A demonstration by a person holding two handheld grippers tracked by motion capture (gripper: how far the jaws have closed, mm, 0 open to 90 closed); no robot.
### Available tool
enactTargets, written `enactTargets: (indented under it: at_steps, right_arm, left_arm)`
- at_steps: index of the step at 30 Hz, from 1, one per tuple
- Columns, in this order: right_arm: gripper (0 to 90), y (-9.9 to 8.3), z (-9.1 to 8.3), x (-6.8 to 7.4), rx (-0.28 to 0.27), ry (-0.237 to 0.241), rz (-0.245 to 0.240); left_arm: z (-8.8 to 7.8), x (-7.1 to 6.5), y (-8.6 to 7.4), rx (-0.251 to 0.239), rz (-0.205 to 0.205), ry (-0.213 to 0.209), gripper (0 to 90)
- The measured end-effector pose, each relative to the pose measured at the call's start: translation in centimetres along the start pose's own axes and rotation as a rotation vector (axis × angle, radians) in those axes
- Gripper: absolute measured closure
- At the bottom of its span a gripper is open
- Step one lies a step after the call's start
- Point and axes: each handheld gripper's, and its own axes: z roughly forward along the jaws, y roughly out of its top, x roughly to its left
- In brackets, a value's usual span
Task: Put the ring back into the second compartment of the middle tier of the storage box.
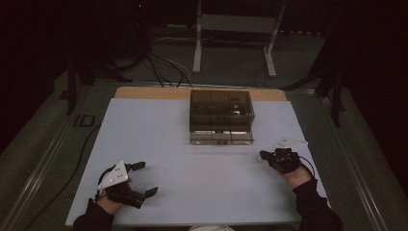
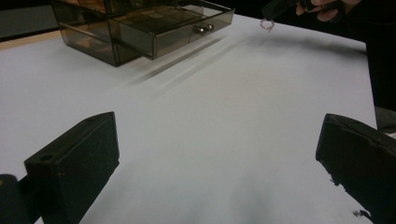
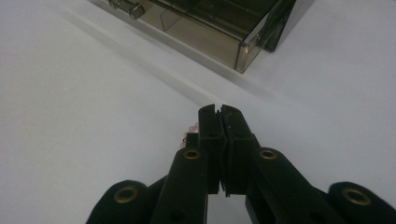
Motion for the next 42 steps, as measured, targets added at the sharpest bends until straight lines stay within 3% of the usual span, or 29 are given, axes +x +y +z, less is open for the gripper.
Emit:
enactTargets:
  at_steps: [30,42]
  right_arm:
    - [88.8,2.2,-1.1,0.4,-0.047,0.011,-0.018]
    - [88.8,3.7,-1.4,0.5,-0.068,0.01,-0.046]
  left_arm:
    - [0.0,0.0,0.0,-0.002,-0.002,0.0,0.9]
    - [0.0,0.0,0.0,0.004,0.001,0.0,0.9]
